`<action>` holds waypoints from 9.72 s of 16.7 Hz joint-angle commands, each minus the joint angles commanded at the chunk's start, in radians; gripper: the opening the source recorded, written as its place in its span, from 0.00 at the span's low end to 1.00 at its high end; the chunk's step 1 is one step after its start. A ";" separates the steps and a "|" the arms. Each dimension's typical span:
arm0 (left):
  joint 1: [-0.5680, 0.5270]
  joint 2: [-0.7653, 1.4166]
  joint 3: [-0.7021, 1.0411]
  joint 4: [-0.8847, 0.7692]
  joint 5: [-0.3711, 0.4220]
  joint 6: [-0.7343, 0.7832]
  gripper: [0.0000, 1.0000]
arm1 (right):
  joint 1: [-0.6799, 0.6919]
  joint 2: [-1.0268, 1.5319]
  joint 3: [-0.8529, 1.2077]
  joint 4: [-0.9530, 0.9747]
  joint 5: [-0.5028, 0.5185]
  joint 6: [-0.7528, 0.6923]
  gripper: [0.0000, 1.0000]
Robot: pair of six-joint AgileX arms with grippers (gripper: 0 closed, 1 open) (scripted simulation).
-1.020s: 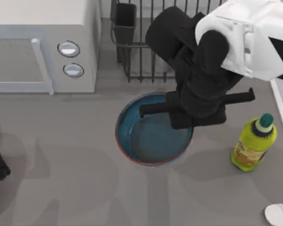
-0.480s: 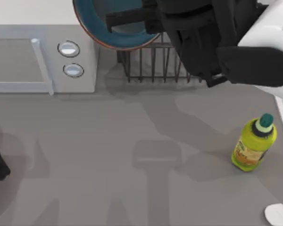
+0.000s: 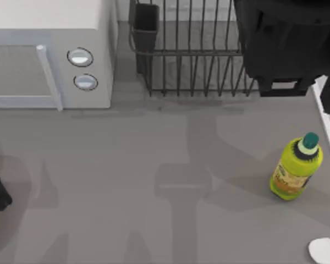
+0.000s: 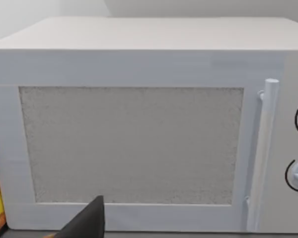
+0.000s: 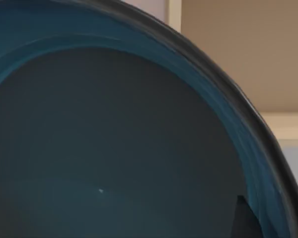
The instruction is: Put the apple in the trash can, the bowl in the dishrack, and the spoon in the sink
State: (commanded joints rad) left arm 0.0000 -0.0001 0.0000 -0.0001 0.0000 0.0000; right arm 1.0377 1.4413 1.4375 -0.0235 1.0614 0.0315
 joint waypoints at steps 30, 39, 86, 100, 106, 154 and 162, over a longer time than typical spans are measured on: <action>0.000 0.000 0.000 0.000 0.000 0.000 1.00 | -0.406 0.603 -0.105 0.724 -0.396 -0.014 0.45; 0.000 0.000 0.000 0.000 0.000 0.000 1.00 | -0.406 0.603 -0.105 0.724 -0.396 -0.014 1.00; 0.000 0.000 0.000 0.000 0.000 0.000 1.00 | -1.049 -1.223 -1.301 -0.170 -1.058 -0.257 1.00; 0.000 0.000 0.000 0.000 0.000 0.000 1.00 | -1.093 -0.287 -0.724 -0.968 -1.055 -1.551 1.00; 0.000 0.000 0.000 0.000 0.000 0.000 1.00 | -1.095 -0.174 -0.649 -1.068 -1.056 -1.691 1.00; 0.000 0.000 0.000 0.000 0.000 0.000 1.00 | -1.087 -0.052 -0.788 -0.801 -1.038 -1.651 0.00; 0.000 0.000 0.000 0.000 0.000 0.000 1.00 | -1.092 -0.185 -0.574 -1.155 -1.038 -1.648 0.00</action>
State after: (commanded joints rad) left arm 0.0000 -0.0001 0.0000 -0.0001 0.0000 0.0000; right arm -0.0542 1.2562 0.8636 -1.1788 0.0236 -1.6163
